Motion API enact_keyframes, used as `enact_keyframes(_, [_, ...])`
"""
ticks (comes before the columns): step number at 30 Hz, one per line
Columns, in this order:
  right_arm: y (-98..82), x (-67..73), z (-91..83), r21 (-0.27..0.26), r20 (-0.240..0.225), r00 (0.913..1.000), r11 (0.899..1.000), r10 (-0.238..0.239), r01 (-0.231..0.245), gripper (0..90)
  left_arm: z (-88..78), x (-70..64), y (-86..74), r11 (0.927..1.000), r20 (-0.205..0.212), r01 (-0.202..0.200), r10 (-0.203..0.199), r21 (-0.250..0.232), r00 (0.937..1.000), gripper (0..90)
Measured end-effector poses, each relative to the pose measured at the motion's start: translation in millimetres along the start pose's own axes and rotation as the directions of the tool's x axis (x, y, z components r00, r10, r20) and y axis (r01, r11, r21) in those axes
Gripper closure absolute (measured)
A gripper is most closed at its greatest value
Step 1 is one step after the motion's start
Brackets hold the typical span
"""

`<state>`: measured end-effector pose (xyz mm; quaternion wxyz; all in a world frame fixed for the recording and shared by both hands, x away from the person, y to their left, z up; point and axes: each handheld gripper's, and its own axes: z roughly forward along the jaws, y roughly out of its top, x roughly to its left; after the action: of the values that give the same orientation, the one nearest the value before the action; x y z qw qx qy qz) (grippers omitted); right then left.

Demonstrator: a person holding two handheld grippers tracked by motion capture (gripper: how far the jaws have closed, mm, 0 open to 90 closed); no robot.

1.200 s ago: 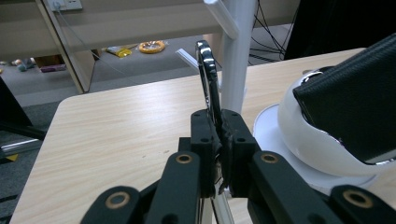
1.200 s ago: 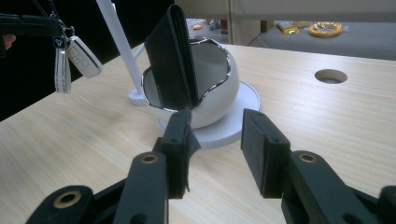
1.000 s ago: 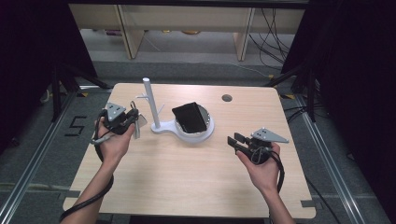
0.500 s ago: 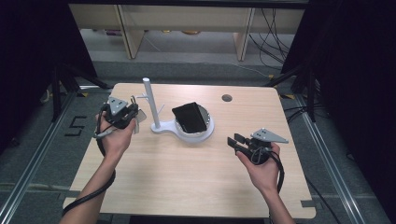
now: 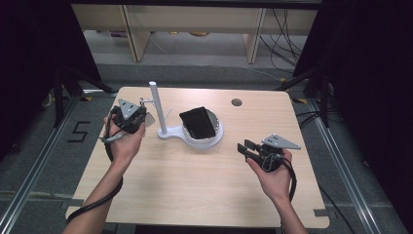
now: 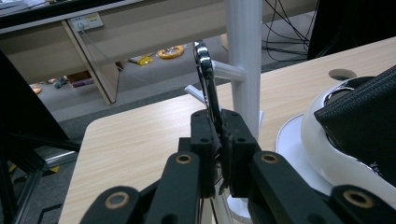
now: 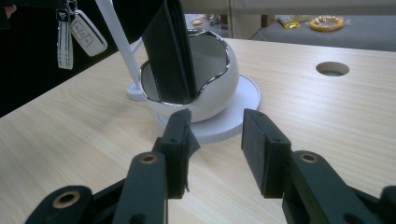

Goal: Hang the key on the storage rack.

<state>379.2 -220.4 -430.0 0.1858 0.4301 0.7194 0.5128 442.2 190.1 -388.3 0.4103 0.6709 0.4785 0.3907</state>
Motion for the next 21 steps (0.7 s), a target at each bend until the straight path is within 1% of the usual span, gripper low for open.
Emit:
enact_keyframes(4, [-0.5,-0.3,0.9,-0.004,0.008,1.0,1.0,-0.003,0.003,63.5,0.2,-2.1,0.8,0.9998,-0.003,-0.019,0.019,0.005,0.9998,84.4])
enact_keyframes(5, [-0.6,-0.4,1.3,-0.001,0.002,1.0,1.0,0.0,0.0,63.5,0.4,-2.7,1.1,0.9997,-0.006,-0.024,0.024,0.005,0.9997,84.3])
enact_keyframes(6, [-0.9,0.1,1.5,0.007,-0.008,0.9998,1.0,0.019,-0.019,63.5,0.5,-3.1,1.3,0.9997,-0.008,-0.024,0.024,0.004,0.9997,84.3])
enact_keyframes(8, [-1.0,0.1,1.6,0.008,-0.013,0.9997,1.0,0.022,-0.022,63.5,0.7,-3.0,1.5,0.9997,-0.007,-0.023,0.023,0.005,0.9997,84.3])
enact_keyframes(9, [-1.2,1.7,1.4,0.009,-0.01,0.9991,0.999,0.041,-0.041,63.5,0.8,-2.8,1.4,0.9997,-0.006,-0.024,0.024,0.007,0.9997,84.3])
enact_keyframes(10, [-1.6,1.2,2.4,-0.002,-0.015,0.9991,0.999,0.039,-0.039,63.5,0.9,-2.5,1.2,0.9996,-0.006,-0.026,0.026,0.009,0.9996,84.3])
enact_keyframes(11, [-1.6,3.3,1.6,0.006,-0.013,0.9979,0.998,0.063,-0.063,63.5,1.1,-2.6,0.8,0.9995,-0.006,-0.029,0.029,0.01,0.9996,84.2])
enact_keyframes(14, [-1.6,3.1,2.2,0.007,-0.014,0.9981,0.998,0.06,-0.06,63.3,1.2,-3.1,-0.3,0.999,-0.009,-0.043,0.043,0.012,0.999,84.2])
enact_keyframes(16, [-1.5,0.1,2.4,0.007,-0.001,0.9999,1.0,0.014,-0.014,63.1,1.9,-3.7,-1.3,0.9991,-0.003,-0.041,0.041,0.01,0.9992,83.7])
enact_keyframes(17, [-2.2,0.2,3.6,0.006,-0.009,0.9998,1.0,0.018,-0.018,63.1,2.4,-3.7,-1.8,0.999,-0.003,-0.043,0.043,0.01,0.9991,83.3])
enact_keyframes(18, [-3.1,1.5,4.1,0.007,-0.01,0.9994,0.999,0.034,-0.034,63.1,2.5,-3.8,-2.1,0.999,-0.002,-0.044,0.044,0.011,0.999,82.9])
enact_keyframes(19, [-2.8,0.1,4.1,0.008,-0.01,0.9999,1.0,0.013,-0.013,63.0,2.7,-3.8,-2.4,0.9989,0.002,-0.045,0.045,0.01,0.999,82.4])
enact_keyframes(21, [-2.5,0.0,3.5,0.019,-0.002,1.0,1.0,0.008,-0.008,63.0,2.7,-3.8,-2.7,0.9984,0.005,-0.056,0.056,0.005,0.9984,82.0])
